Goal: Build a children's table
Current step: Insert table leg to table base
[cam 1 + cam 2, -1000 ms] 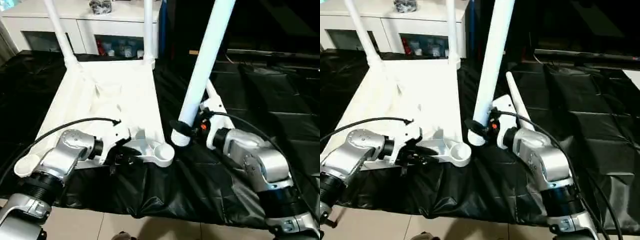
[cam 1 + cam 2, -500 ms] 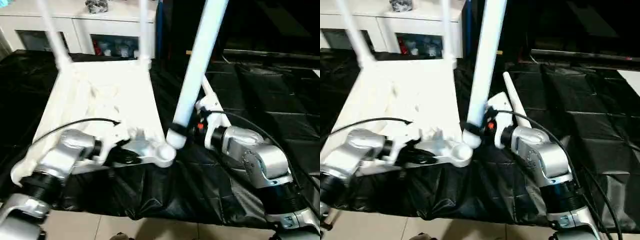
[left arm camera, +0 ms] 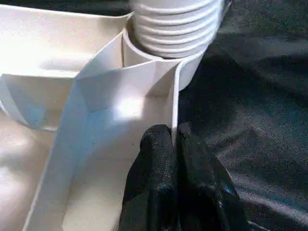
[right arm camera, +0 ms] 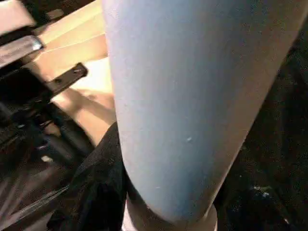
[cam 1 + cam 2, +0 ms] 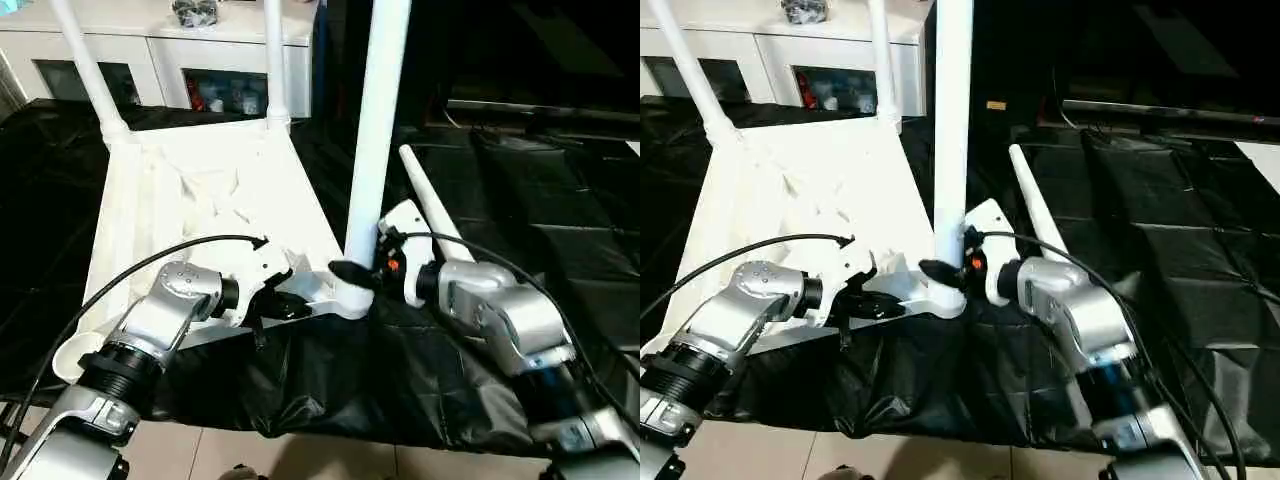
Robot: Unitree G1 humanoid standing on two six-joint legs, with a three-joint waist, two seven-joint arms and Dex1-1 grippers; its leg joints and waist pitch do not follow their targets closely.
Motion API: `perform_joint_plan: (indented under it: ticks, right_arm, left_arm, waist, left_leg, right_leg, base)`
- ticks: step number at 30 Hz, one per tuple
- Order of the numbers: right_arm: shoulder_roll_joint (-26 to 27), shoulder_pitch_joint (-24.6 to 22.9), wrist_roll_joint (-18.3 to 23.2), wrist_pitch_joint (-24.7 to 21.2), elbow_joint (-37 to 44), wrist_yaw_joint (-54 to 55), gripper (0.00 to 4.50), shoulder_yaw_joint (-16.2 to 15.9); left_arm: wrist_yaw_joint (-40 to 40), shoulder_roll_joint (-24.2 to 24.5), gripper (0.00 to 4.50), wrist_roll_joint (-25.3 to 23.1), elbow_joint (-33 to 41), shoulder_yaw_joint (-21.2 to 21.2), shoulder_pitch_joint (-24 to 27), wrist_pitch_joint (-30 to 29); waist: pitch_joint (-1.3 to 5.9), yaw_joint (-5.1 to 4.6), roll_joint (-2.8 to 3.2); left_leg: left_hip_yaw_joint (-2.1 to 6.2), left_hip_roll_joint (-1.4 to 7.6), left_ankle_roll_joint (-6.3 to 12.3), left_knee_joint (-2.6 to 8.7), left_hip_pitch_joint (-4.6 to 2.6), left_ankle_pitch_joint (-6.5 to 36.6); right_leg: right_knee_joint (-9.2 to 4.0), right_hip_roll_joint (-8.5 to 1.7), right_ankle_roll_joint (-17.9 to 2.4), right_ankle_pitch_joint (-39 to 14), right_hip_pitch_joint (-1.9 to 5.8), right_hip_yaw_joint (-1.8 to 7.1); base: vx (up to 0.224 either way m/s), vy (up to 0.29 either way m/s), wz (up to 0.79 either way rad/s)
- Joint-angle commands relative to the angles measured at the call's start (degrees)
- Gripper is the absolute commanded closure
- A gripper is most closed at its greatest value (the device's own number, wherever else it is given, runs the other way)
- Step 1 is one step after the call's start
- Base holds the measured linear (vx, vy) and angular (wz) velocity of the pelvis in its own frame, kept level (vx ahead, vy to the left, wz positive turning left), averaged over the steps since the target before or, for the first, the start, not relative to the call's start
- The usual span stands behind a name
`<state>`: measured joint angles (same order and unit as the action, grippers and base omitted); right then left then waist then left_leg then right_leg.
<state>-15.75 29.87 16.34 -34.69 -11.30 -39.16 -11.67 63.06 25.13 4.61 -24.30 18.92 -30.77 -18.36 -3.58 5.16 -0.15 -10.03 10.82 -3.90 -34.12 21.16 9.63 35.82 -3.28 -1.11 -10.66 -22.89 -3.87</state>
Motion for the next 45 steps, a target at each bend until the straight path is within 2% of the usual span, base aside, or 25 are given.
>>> perform_joint_plan:
  ticks: [1, 4, 9, 14, 15, 19, 26, 33, 38, 45]
  right_arm:
    - [0.1, 1.0, -0.7, 0.8, -1.6, 0.3, 2.59, 0.4]
    - [0.8, 1.8, -1.1, 1.8, -4.2, 0.1, 2.59, 0.3]
    - [1.6, 2.3, -0.6, 3.4, -6.8, -0.6, 2.59, 1.2]
    - [1.5, 1.5, -0.5, 4.0, -6.3, -0.7, 2.59, 1.8]
    - [1.4, 1.0, -0.5, 4.4, -6.3, -0.7, 2.59, 1.9]
    - [1.9, -0.8, 0.2, 6.2, -5.6, -0.2, 2.59, 3.7]
    - [3.7, -5.2, 2.8, 11.8, -4.5, 0.7, 2.6, 8.7]
    - [5.0, -10.3, 2.7, 17.0, -4.9, 0.4, 2.61, 9.9]
    - [4.7, -11.5, 1.0, 18.9, -4.6, 1.0, 2.61, 8.7]
    - [2.2, -10.4, -6.4, 20.2, -3.8, 1.4, 2.61, 2.4]
  left_arm:
    - [0.0, 0.3, 4.5, -0.2, 1.5, -0.4, 0.1, -0.3]
    - [-0.9, -0.2, 4.5, 0.4, 2.2, -1.0, 0.2, -1.7]
    - [-3.1, -1.6, 4.5, 0.6, 3.1, -1.5, -0.3, -5.1]
    - [-3.5, -2.0, 4.5, 0.7, 4.2, -1.2, 0.1, -6.0]
    - [-3.7, -2.1, 4.5, 0.6, 4.5, -1.2, 0.2, -6.0]
    - [-5.1, -2.7, 4.5, 0.7, 5.8, -1.4, 0.4, -7.3]
    - [-6.8, -3.4, 4.5, 0.3, 5.8, -1.8, 0.4, -7.4]
    - [-7.7, -3.5, 4.5, 0.3, 5.9, -1.9, 0.4, -7.5]
    - [-7.7, -3.5, 4.5, 0.2, 5.8, -1.9, 0.3, -7.4]
    - [-7.1, -2.7, 4.5, -0.6, 5.5, -1.1, 0.1, -6.2]
  waist:
    - [3.65, 0.12, -0.01]
    - [3.58, -0.02, -0.02]
    - [3.51, -0.08, -0.01]
    - [3.72, -0.13, -0.06]
    - [3.87, -0.08, 0.12]
    - [4.0, 0.0, 0.03]
    - [4.03, 0.02, -0.11]
    - [3.99, 0.06, 0.0]
    - [3.83, 0.0, -0.01]
    - [3.73, -0.12, -0.14]
  left_leg:
    - [0.97, 2.11, -0.85, 3.98, -0.75, 13.3]
    - [0.96, 2.18, -0.83, 4.03, -0.85, 13.9]
    - [1.0, 2.12, -0.83, 3.98, -0.98, 15.0]
    - [1.02, 2.13, -0.77, 4.04, -0.76, 14.0]
    - [0.98, 2.13, -0.69, 3.94, -0.79, 13.5]
    - [0.88, 2.19, -0.34, 3.85, -0.73, 12.5]
    - [0.88, 2.14, -0.06, 3.92, -0.63, 13.0]
    - [0.86, 2.21, 0.29, 3.98, -0.69, 13.3]
    - [0.89, 2.17, 0.39, 4.08, -0.75, 14.1]
    - [0.91, 2.09, 0.09, 4.12, -0.7, 14.7]
  right_leg:
    - [-5.29, -5.01, -8.2, -18.9, 2.48, 3.13]
    - [-5.21, -4.99, -8.6, -18.7, 2.42, 3.11]
    - [-5.7, -5.12, -7.9, -22.2, 2.41, 3.1]
    - [-5.42, -4.96, -8.2, -20.0, 2.61, 3.06]
    - [-5.34, -4.97, -8.5, -18.8, 2.62, 3.09]
    - [-5.01, -4.91, -9.5, -15.5, 2.72, 3.08]
    - [-5.32, -4.99, -9.1, -17.3, 2.82, 3.01]
    - [-5.44, -4.98, -8.9, -17.7, 2.62, 3.02]
    - [-5.65, -4.93, -8.8, -19.2, 2.53, 2.96]
    - [-5.89, -4.94, -7.6, -21.5, 2.46, 3.05]
  base:
    - [0.0, 0.0, 0.0]
    - [0.0, 0.0, 0.0]
    - [0.0, 0.0, 0.0]
    - [0.0, 0.0, 0.0]
    - [0.0, 0.0, 0.0]
    - [0.0, 0.0, 0.0]
    - [0.0, 0.0, 0.0]
    - [0.0, 0.0, 0.0]
    - [0.0, 0.0, 0.0]
    - [0.0, 0.0, 0.0]
